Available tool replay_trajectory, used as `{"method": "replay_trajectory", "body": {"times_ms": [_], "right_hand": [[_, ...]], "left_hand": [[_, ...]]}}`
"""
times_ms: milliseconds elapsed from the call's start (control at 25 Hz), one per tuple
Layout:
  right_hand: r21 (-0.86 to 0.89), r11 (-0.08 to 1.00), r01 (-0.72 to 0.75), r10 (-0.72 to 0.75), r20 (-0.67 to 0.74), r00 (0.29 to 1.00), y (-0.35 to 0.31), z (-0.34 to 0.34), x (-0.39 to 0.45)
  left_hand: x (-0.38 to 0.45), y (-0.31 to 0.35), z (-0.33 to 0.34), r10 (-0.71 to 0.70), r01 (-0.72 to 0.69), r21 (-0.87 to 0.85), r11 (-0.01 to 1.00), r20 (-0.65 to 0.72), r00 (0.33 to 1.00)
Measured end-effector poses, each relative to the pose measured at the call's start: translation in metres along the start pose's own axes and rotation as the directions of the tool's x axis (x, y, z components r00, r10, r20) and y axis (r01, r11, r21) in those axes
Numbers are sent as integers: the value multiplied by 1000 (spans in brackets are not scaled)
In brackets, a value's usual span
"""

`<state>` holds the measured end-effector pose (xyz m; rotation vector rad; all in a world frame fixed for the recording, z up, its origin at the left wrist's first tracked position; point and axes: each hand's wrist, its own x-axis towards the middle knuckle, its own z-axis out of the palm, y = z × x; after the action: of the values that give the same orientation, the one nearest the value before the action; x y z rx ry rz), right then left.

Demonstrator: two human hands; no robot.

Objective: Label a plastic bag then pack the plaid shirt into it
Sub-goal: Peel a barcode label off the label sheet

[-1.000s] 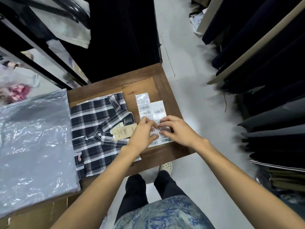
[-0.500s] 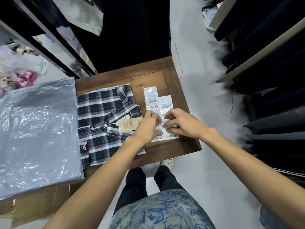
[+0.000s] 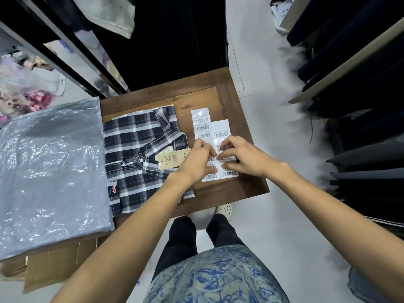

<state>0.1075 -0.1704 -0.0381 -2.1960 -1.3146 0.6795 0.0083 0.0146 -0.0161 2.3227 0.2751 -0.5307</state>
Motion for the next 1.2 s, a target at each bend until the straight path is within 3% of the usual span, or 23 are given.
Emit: {"method": "replay_trajectory", "body": {"times_ms": [880,1200], "right_hand": [[70,996,-60,62,-25,998,-8,1,-4],[102,992,-76,75,14,997,-7,-3,-3]], "left_hand": [[0,6,-2,-21,20,35,999,24,999],[-12,9,5,-31,30,-14,999,-48,998]]}}
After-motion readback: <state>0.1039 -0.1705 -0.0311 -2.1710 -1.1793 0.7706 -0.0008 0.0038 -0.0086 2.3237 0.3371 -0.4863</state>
